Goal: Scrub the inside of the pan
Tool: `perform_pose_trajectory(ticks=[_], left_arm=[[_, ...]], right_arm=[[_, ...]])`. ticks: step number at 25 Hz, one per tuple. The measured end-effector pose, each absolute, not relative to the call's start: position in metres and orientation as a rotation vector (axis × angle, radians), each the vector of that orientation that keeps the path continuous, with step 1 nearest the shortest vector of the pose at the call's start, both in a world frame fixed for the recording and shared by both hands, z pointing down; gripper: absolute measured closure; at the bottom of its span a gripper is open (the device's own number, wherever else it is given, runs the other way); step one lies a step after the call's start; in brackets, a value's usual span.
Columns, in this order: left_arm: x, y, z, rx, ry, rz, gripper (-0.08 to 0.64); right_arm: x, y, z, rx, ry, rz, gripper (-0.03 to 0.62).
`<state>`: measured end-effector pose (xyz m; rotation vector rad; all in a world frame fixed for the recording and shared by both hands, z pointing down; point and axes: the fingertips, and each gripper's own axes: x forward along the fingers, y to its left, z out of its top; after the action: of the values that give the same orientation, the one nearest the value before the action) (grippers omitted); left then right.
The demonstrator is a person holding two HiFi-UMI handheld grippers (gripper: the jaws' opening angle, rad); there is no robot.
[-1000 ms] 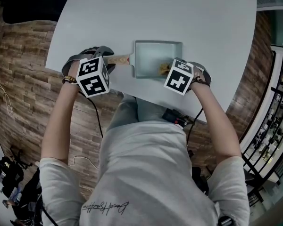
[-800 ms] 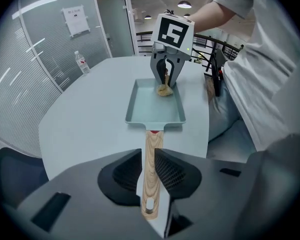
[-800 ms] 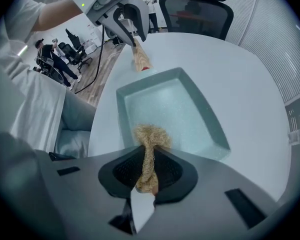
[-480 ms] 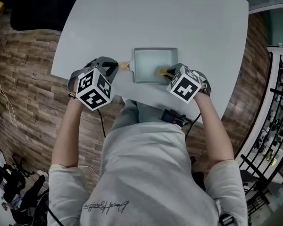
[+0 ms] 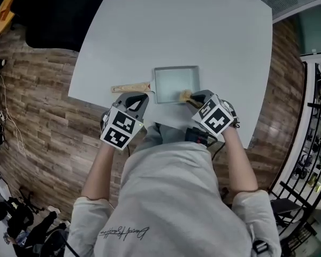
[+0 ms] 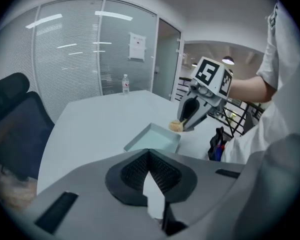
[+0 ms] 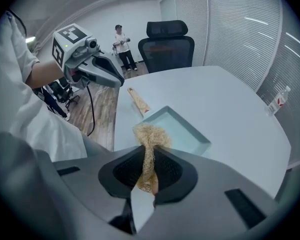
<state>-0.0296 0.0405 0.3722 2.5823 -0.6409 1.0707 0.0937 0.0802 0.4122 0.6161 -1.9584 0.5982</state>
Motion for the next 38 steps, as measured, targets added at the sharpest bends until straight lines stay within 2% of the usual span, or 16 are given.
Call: perform_pose_trajectory(ticks=[8, 38], left_arm=[[-0.024, 0.048, 0.340, 2.555, -0.882, 0.828, 0.549], [-0.019, 0.039, 0.329, 2.608, -0.901, 0.842, 0.548]], right_arm=[[0.083, 0.095, 0.392, 0.736, -2.060, 0.644, 0.525], [0.089, 0.077, 0.367, 0.868, -2.137, 0.632, 0.526]])
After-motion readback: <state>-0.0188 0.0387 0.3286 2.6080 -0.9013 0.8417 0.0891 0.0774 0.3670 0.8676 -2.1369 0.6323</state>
